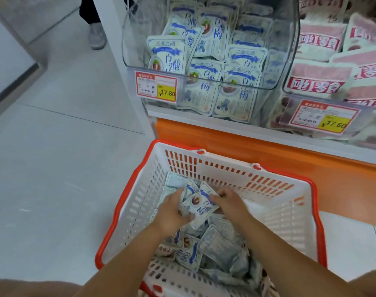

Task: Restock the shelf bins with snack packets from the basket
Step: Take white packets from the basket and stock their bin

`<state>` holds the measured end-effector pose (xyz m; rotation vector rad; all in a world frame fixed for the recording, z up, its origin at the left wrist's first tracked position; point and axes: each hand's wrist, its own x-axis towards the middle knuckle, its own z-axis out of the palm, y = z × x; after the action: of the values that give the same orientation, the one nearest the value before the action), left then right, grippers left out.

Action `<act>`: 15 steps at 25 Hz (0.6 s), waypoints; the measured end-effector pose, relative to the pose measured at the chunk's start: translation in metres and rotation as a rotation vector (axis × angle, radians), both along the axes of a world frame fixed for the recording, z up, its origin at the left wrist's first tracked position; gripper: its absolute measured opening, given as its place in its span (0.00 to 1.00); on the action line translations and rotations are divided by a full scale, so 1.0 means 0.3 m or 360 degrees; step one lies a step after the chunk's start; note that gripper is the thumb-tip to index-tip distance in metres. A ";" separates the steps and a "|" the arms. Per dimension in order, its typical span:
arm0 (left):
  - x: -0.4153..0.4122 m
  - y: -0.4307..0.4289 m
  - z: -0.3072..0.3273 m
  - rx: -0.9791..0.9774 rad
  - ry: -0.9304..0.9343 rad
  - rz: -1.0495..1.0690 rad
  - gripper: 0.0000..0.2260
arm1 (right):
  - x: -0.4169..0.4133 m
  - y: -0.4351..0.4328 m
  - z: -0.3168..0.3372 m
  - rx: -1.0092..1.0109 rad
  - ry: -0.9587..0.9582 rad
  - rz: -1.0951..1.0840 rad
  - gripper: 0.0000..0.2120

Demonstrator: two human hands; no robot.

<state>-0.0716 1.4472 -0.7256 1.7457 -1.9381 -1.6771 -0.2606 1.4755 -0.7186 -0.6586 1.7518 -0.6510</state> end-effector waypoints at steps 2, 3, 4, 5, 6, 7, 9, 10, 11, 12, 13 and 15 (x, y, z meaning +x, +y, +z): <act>-0.002 -0.024 0.081 0.0132 0.0155 0.0045 0.27 | -0.027 -0.020 0.064 -0.0111 -0.0138 -0.0132 0.09; -0.004 -0.028 0.126 0.0267 0.0253 0.0076 0.19 | -0.039 -0.025 0.098 -0.0170 -0.0215 -0.0178 0.09; -0.006 -0.030 0.152 0.0383 0.0369 0.0138 0.14 | -0.046 -0.021 0.131 -0.0228 -0.0300 -0.0208 0.08; -0.010 -0.024 0.191 0.0454 0.0470 0.0220 0.11 | -0.050 -0.012 0.169 -0.0296 -0.0399 -0.0250 0.07; -0.015 -0.015 0.217 0.0518 0.0579 0.0322 0.10 | -0.051 0.001 0.204 -0.0349 -0.0492 -0.0287 0.07; -0.023 -0.003 0.246 0.0538 0.0671 0.0395 0.10 | -0.051 0.014 0.237 -0.0392 -0.0595 -0.0320 0.06; -0.037 0.022 0.292 0.0560 0.0754 0.0468 0.14 | -0.057 0.044 0.286 -0.0452 -0.0800 -0.0329 0.08; -0.046 0.038 0.321 0.0569 0.0784 0.0464 0.15 | -0.065 0.061 0.314 -0.0475 -0.0888 -0.0304 0.12; -0.055 0.050 0.347 0.0564 0.0812 0.0454 0.15 | -0.071 0.080 0.342 -0.0493 -0.0955 -0.0261 0.15; -0.063 0.063 0.376 0.0550 0.0844 0.0443 0.15 | -0.076 0.102 0.369 -0.0506 -0.0986 -0.0219 0.17; -0.070 0.073 0.402 0.0523 0.0865 0.0456 0.14 | -0.079 0.123 0.396 -0.0521 -0.1000 -0.0184 0.18; -0.083 0.089 0.458 0.0475 0.0899 0.0470 0.15 | -0.078 0.162 0.452 -0.0600 -0.0934 -0.0125 0.18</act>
<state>-0.0964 1.4738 -0.5882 1.3287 -1.1833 -2.1151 -0.2841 1.5242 -0.5830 -0.5758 1.1220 -1.1189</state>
